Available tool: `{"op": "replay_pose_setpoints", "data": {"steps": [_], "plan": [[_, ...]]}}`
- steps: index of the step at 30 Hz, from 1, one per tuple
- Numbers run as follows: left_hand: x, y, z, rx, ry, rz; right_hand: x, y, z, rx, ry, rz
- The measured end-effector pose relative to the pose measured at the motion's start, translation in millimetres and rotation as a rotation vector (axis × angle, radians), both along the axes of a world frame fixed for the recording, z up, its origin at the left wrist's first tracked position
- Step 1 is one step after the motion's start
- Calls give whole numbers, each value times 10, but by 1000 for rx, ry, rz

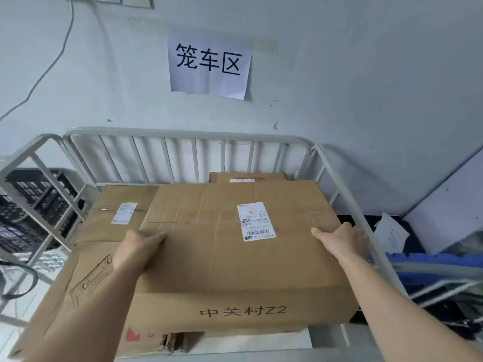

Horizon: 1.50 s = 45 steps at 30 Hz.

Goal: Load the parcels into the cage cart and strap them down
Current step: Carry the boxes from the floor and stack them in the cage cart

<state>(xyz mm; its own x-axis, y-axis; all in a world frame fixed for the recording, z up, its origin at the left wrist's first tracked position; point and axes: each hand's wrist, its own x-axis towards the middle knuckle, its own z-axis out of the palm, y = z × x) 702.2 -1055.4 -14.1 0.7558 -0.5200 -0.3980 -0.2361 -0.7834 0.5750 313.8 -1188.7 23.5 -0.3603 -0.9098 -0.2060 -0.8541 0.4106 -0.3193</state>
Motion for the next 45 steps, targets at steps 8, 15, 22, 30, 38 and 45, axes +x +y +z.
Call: {"op": "replay_pose_setpoints", "data": {"steps": [8,15,22,30,38,45], "plan": [[-557,-17,-397,129,40,50,-474,-337,-428,174,62,74],[-660,-150,-741,223,35,50,-612,-407,-901,271,57,60],[-688,-228,-1196,259,57,58,-622,-371,-1357,307,74,12],[-818,-134,-1629,265,60,68,-729,-183,-1844,339,46,-45],[-860,-62,-2098,253,172,115,-814,-147,-2277,407,20,-34],[-920,-192,-2476,306,200,131,-873,-216,-2698,476,10,-32]]}}
